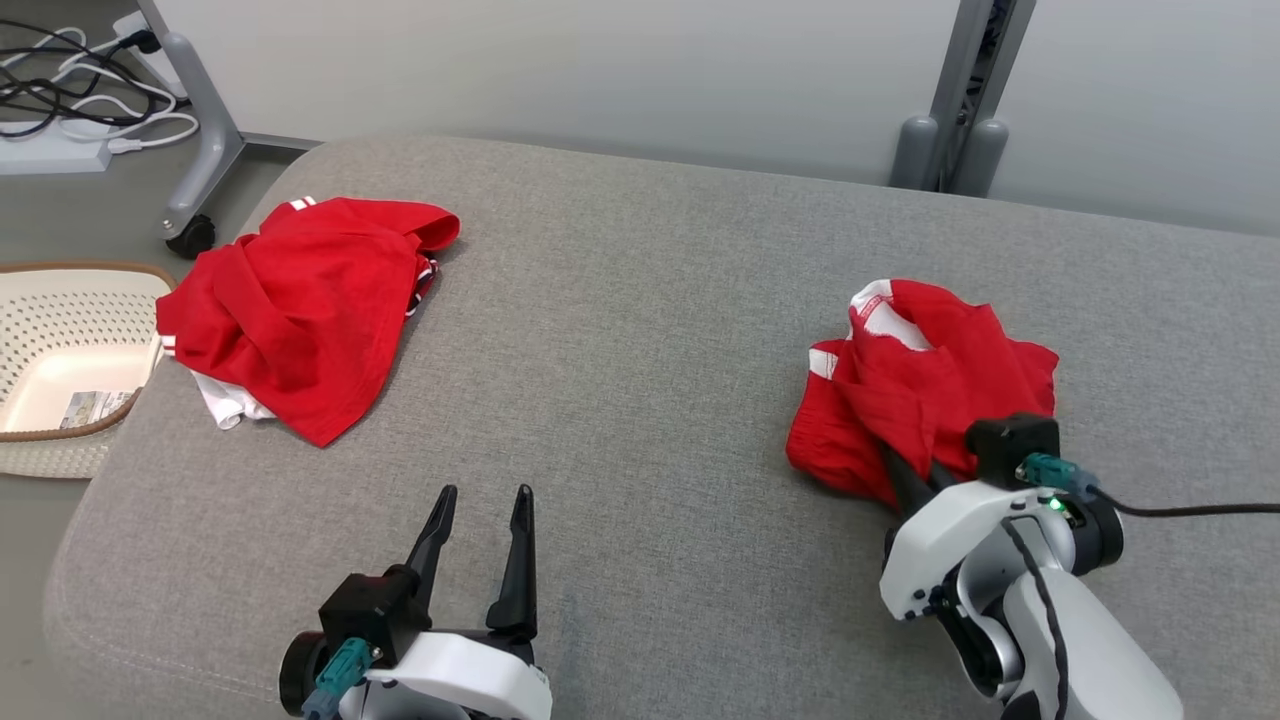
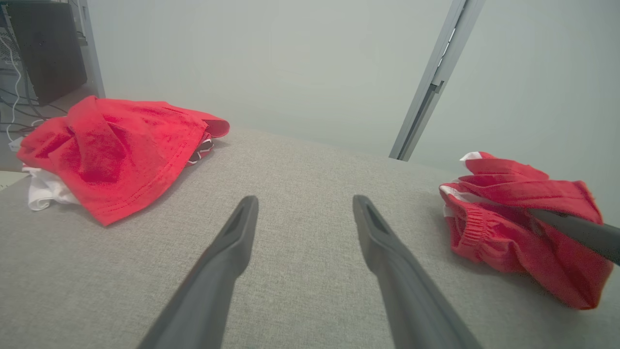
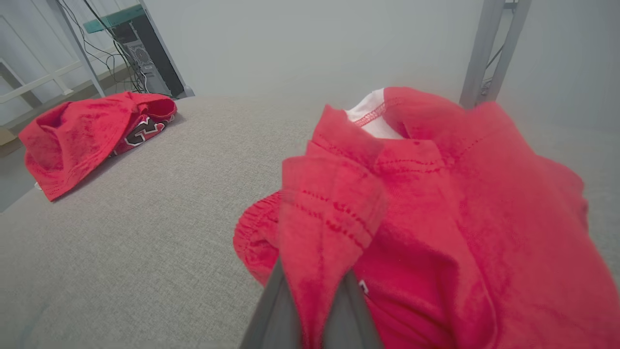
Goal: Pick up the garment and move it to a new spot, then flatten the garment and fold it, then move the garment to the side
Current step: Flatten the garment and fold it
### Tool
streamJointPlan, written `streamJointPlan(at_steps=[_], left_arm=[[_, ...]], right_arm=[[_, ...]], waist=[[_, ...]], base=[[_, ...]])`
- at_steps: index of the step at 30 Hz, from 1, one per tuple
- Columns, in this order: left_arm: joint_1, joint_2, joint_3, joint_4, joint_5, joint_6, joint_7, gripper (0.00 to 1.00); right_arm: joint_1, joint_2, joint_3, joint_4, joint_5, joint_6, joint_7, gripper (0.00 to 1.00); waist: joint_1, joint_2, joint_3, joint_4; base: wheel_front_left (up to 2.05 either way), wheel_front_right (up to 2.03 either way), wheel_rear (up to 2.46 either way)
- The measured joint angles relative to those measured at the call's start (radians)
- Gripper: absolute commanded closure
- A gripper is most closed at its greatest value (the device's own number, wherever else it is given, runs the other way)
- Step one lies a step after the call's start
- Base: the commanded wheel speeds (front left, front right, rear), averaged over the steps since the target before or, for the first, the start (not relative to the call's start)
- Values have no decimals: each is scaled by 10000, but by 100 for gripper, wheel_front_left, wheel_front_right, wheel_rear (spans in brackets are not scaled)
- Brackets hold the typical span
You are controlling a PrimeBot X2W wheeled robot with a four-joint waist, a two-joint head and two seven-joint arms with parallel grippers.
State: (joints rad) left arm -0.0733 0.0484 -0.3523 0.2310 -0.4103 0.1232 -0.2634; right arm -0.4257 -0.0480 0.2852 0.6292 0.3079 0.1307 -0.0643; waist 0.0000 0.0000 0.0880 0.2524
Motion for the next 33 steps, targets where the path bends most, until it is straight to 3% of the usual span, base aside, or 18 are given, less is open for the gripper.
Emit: streamJointPlan(at_steps=[12,30,31,32,33], left_arm=[[-29,2,-163,-6,-125,12,0,0],[-330,2,-433,-88,-337,90,0,0],[-343,2,-437,-88,-337,90,0,0],[-348,2,-439,-84,-339,94,0,0],[-353,-2,-441,-82,-339,96,0,0]], right_arm=[[526,4,161,-974,-711,0,817,100],[-427,4,190,817,-1235,0,642,98],[-496,4,232,920,-1237,0,614,55],[-565,4,280,968,-1195,0,523,0],[-628,4,349,1003,-1060,0,489,0]], waist=[[0,0,246,341],[0,0,907,834],[0,0,942,856],[0,0,969,873],[0,0,985,881]], base=[[0,0,0],[0,0,0],[0,0,0],[0,0,0],[0,0,0]])
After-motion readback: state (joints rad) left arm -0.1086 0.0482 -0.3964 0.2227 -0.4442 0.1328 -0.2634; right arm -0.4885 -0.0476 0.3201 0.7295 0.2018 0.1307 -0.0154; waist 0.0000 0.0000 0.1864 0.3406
